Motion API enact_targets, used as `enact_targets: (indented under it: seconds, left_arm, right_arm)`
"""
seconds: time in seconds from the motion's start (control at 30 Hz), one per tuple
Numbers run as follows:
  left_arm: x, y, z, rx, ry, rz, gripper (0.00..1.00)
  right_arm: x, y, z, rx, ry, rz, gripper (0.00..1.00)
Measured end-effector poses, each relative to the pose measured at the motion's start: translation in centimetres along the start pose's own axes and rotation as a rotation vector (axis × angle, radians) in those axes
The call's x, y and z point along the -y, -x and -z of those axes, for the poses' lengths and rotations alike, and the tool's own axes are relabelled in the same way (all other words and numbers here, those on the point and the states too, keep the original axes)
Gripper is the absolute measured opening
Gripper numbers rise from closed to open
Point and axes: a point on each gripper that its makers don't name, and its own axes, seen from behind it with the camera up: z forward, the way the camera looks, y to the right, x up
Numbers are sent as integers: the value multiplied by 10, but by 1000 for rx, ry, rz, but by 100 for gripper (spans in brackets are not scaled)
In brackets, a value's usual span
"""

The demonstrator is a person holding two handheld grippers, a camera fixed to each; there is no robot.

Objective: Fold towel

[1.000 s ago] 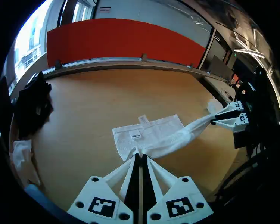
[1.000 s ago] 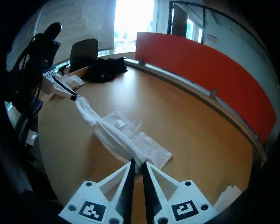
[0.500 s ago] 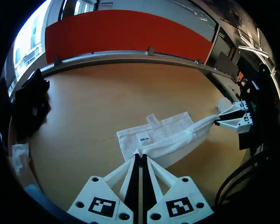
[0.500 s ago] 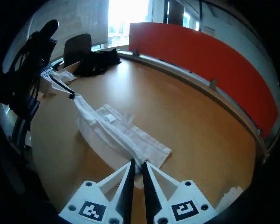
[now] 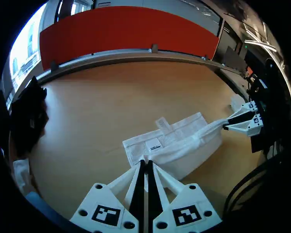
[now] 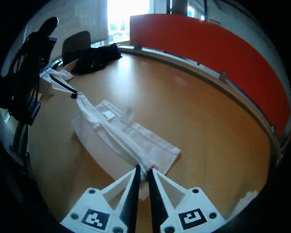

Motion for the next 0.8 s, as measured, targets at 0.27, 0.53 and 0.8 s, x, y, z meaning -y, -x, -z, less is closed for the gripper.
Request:
enact_targets:
  seconds: [0.27, 0.53, 0.8]
  left_arm:
    - [7, 9, -28, 25, -3, -48, 5]
    - [16, 16, -45, 53, -30, -90, 7]
    - [19, 14, -52, 51, -27, -93, 11]
  right_arm:
    - [-8, 15, -22, 36, 9, -23, 17]
    - [-15, 19, -37, 47, 36, -28, 24]
    - [-22, 19, -43, 58, 58, -28, 33]
